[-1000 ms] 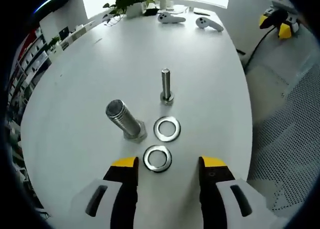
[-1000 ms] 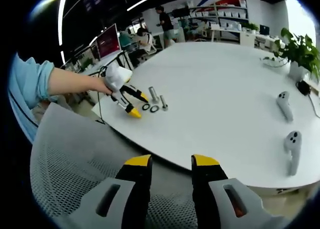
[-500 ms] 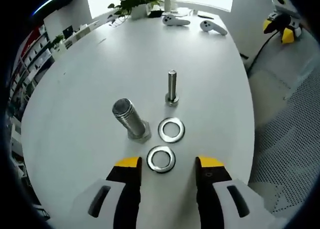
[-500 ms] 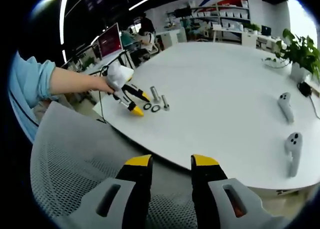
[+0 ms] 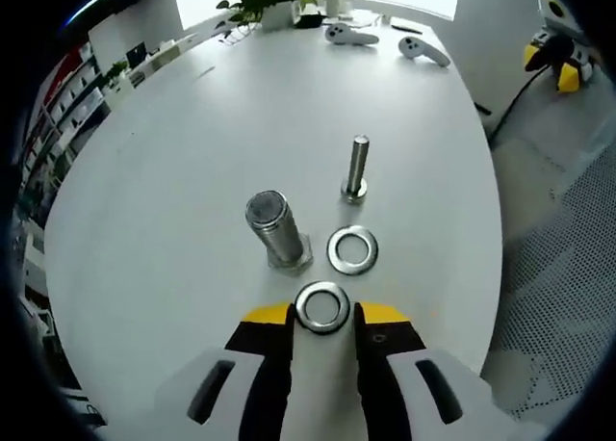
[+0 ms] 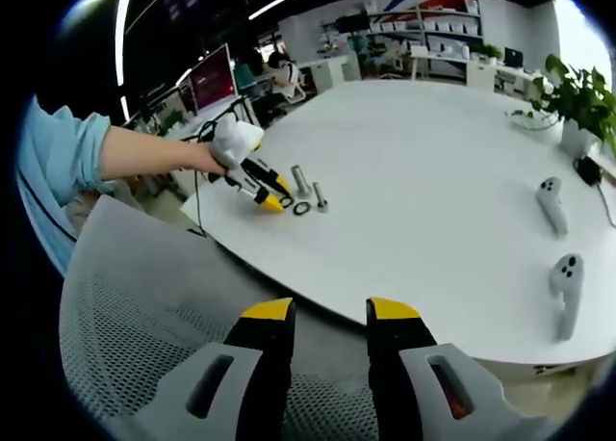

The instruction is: Place the washer onto the threaded stud by aligning its center hole with the stud, sliding it down to the base, and recovering from edge contact or off-axis alignment until the washer reaches the visible bottom stop.

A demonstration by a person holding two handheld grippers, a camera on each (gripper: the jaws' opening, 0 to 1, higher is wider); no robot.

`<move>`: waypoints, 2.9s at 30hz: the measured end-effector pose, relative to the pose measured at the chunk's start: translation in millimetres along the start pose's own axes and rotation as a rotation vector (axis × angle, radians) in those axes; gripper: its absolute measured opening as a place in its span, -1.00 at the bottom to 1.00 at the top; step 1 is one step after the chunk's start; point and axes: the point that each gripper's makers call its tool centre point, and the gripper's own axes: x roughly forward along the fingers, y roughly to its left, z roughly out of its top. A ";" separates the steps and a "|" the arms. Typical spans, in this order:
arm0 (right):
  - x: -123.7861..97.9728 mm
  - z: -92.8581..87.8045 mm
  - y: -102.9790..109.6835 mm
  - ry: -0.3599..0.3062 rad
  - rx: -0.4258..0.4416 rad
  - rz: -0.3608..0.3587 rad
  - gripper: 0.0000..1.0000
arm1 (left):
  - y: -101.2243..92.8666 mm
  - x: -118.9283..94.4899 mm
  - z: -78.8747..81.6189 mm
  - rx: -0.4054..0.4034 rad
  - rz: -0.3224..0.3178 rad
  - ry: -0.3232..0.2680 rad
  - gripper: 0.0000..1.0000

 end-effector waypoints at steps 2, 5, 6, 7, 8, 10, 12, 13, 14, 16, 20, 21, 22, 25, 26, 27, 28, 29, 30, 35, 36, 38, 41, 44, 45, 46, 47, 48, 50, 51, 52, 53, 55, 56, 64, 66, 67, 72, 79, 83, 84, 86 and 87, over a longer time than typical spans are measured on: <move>0.0 -0.2 -0.2 0.002 -0.001 -0.001 -0.37 | 0.3 -0.1 0.0 0.003 0.000 0.001 -0.58; 0.0 -0.2 -0.4 0.002 -0.001 -0.002 -0.37 | 0.3 -1.2 0.4 0.002 0.003 -0.002 -0.58; 0.0 -0.2 -0.5 0.002 -0.001 -0.002 -0.37 | 1.2 -0.9 -0.4 -0.007 0.008 -0.003 -0.58; -0.1 -0.1 -0.7 0.001 0.000 -0.003 -0.37 | 1.6 -1.2 -0.7 -0.013 0.011 -0.003 -0.59; -0.1 0.0 -0.9 0.001 0.001 -0.005 -0.37 | 2.1 -1.6 -1.0 -0.017 0.015 -0.005 -0.59; -0.2 -0.1 -1.1 0.001 0.001 -0.006 -0.37 | 3.9 -1.7 -2.6 -0.014 0.024 -0.013 -0.60; -0.2 0.0 -1.2 0.001 0.002 -0.007 -0.37 | 4.6 -1.2 -0.5 -0.006 0.039 -0.017 -0.60; -0.3 0.1 -1.2 0.000 0.002 -0.007 -0.37 | 5.8 -1.2 -0.1 -0.006 0.047 -0.019 -0.60; -0.3 0.1 -1.3 -0.001 0.003 -0.008 -0.37 | 6.6 -1.3 0.0 -0.002 0.053 -0.021 -0.60; -0.3 0.3 -1.5 -0.001 0.004 -0.009 -0.37 | 6.1 -1.0 0.3 0.006 0.059 -0.025 -0.61; -0.3 0.3 -1.6 -0.002 0.004 -0.009 -0.37 | 2.9 -1.7 2.0 0.003 0.056 -0.029 -0.61; -0.3 0.3 -1.7 -0.002 0.003 -0.009 -0.37 | 2.9 -1.9 2.3 0.008 0.057 -0.030 -0.61; -0.3 0.3 -1.7 -0.002 0.003 -0.009 -0.37 | 3.0 -2.1 2.5 0.008 0.057 -0.031 -0.61; -0.3 0.4 -1.9 -0.003 0.004 -0.010 -0.37 | 3.1 -4.1 3.8 0.003 0.058 -0.035 -0.61; -0.3 0.4 -1.9 -0.003 0.004 -0.010 -0.37 | 3.3 -4.7 4.1 0.002 0.057 -0.036 -0.61; -0.2 0.5 -1.9 -0.003 0.004 -0.010 -0.37 | 3.4 -5.3 4.1 0.000 0.058 -0.036 -0.61; -0.2 0.5 -1.8 -0.003 0.004 -0.009 -0.37 | 3.6 -6.2 3.9 0.002 0.061 -0.035 -0.61; -0.2 0.5 -1.8 -0.003 0.004 -0.009 -0.37 | 3.7 -6.7 3.7 0.003 0.061 -0.035 -0.61; -0.2 0.6 -1.7 -0.004 0.003 -0.009 -0.37 | 4.1 -7.3 3.5 0.003 0.062 -0.035 -0.61; -0.2 0.8 -1.6 -0.005 0.003 -0.007 -0.37 | 6.5 -16.3 7.6 -0.004 0.076 -0.052 -0.61; -0.2 0.9 -1.5 -0.005 0.002 -0.007 -0.37 | 7.0 -18.9 8.6 -0.010 0.078 -0.057 -0.61; -0.1 1.1 -1.4 -0.006 0.001 -0.006 -0.37 | 6.8 -23.1 10.2 -0.009 0.082 -0.061 -0.61; -0.1 1.2 -1.1 -0.007 -0.001 -0.004 -0.37 | 5.1 -31.2 13.3 -0.012 0.091 -0.070 -0.61; -0.1 1.3 -0.8 -0.008 -0.001 -0.002 -0.37 | 4.4 -36.9 15.7 -0.018 0.099 -0.080 -0.61; 0.0 0.7 -0.2 -0.004 -0.003 0.003 -0.37 | 3.6 -39.6 17.0 -0.016 0.099 -0.083 -0.61; 0.1 0.2 0.2 0.000 -0.005 0.005 -0.37 | 3.3 -41.6 18.1 -0.014 0.099 -0.086 -0.61; 0.2 0.1 0.3 0.001 -0.007 0.006 -0.37 | 3.3 -45.2 20.8 -0.006 0.104 -0.091 -0.61; 0.3 0.2 0.4 0.001 -0.009 0.006 -0.37 | 3.5 -47.7 22.9 -0.003 0.107 -0.096 -0.61; 0.3 0.1 0.6 0.002 -0.011 0.007 -0.37 | 4.9 -52.3 27.9 -0.006 0.110 -0.108 -0.61; 0.3 0.3 0.5 0.001 -0.010 0.006 -0.37 | 6.0 -55.1 32.0 -0.008 0.113 -0.118 -0.61; 0.2 0.6 0.3 -0.002 -0.008 0.005 -0.37 | 7.3 -56.6 34.7 -0.007 0.117 -0.125 -0.61; 0.1 0.8 0.1 -0.004 -0.006 0.004 -0.37 | 8.1 -58.1 37.5 -0.005 0.120 -0.131 -0.61; 0.0 0.9 0.0 -0.005 -0.005 0.003 -0.37 | 10.3 -60.9 44.2 -0.001 0.125 -0.141 -0.61; -0.1 1.0 -0.1 -0.006 -0.005 0.003 -0.37 | 11.9 -62.5 48.5 0.003 0.128 -0.149 -0.61; -0.3 1.2 -0.1 -0.008 -0.004 0.002 -0.37 | 17.4 -61.9 67.9 0.032 0.128 -0.162 -0.61; -0.3 1.5 -0.4 -0.011 -0.002 0.001 -0.37 | 18.3 -58.6 69.9 0.038 0.124 -0.157 -0.61; -0.3 1.5 -0.3 -0.011 -0.001 0.001 -0.37 | 16.6 -55.3 68.8 0.043 0.114 -0.140 -0.61; -0.4 1.6 -0.1 -0.012 -0.001 0.002 -0.37 | 20.4 -50.3 68.0 0.066 0.117 -0.114 -0.60; -0.3 1.9 -0.2 -0.013 0.000 0.003 -0.37 | 21.3 -44.9 64.2 0.064 0.096 -0.075 -0.60; -0.4 1.9 -0.3 -0.015 0.002 0.002 -0.37 | 20.6 -39.8 63.0 0.075 0.082 -0.057 -0.60; -0.4 1.8 -0.2 -0.014 0.002 0.002 -0.37 | 20.5 -38.2 61.6 0.081 0.081 -0.045 -0.60; -0.4 1.9 0.1 -0.014 0.000 0.005 -0.37 | 21.4 -36.4 60.8 0.080 0.085 -0.031 -0.60; -0.4 2.0 0.3 -0.015 -0.001 0.006 -0.37 | 21.3 -35.5 60.9 0.078 0.083 -0.023 -0.60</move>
